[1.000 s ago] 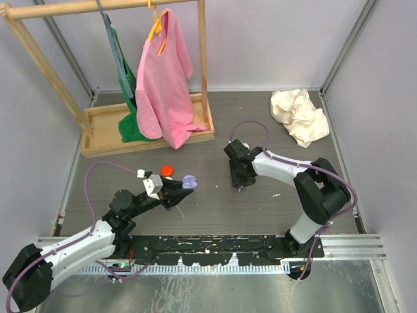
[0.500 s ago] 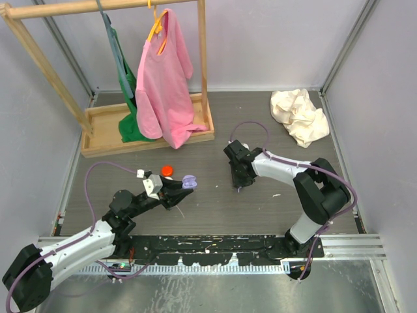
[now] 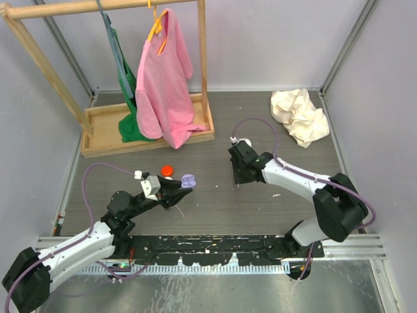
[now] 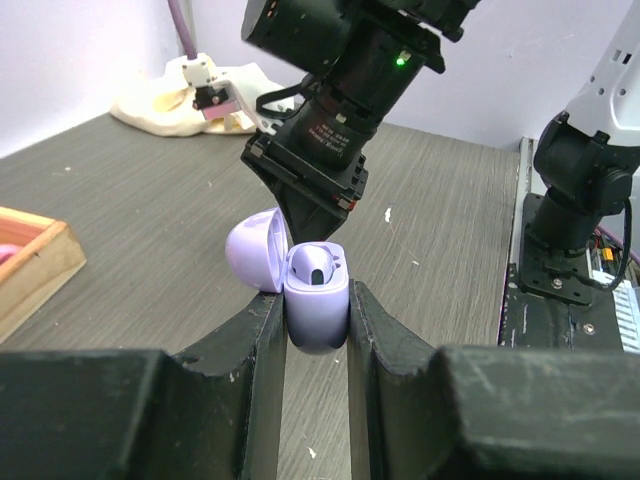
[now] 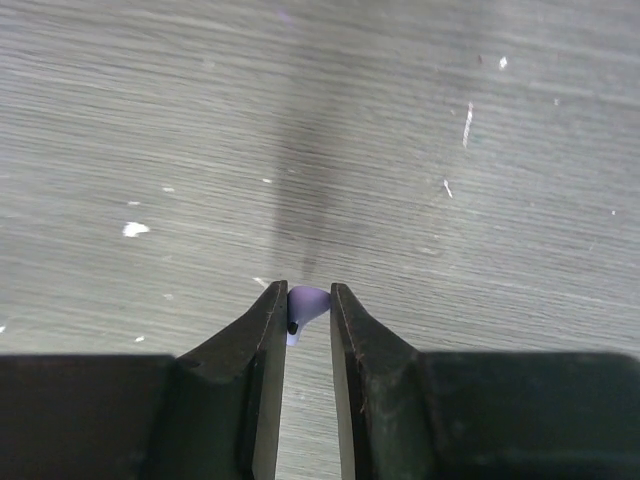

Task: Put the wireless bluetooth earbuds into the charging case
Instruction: Pick up the earbud from the center of the board.

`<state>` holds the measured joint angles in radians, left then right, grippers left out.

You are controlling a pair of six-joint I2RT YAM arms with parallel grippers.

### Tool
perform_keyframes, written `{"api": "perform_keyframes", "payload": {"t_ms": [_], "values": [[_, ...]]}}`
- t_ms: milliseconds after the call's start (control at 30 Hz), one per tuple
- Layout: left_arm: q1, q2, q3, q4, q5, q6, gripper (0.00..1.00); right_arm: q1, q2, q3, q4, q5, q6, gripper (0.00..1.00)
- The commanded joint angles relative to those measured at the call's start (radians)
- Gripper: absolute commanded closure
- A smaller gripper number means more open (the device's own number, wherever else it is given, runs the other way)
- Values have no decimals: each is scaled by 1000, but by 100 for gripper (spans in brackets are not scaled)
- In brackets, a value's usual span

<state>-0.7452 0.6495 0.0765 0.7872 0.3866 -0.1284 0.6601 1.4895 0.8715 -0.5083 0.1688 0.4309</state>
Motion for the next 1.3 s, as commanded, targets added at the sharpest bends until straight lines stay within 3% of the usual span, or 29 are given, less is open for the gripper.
{"api": "perform_keyframes", "payload": {"t_ms": [0,733,1267], "values": [[-2,-40,18,37,-15,40,99,48,-121,-6,120,38,-32,76],[-2,-14,-6,103,71,95,98,372,-513,-197,646,151,-138,77],[-2,-9,-4,109,67,82,98,559,-557,-310,972,224,-256,77]]}}
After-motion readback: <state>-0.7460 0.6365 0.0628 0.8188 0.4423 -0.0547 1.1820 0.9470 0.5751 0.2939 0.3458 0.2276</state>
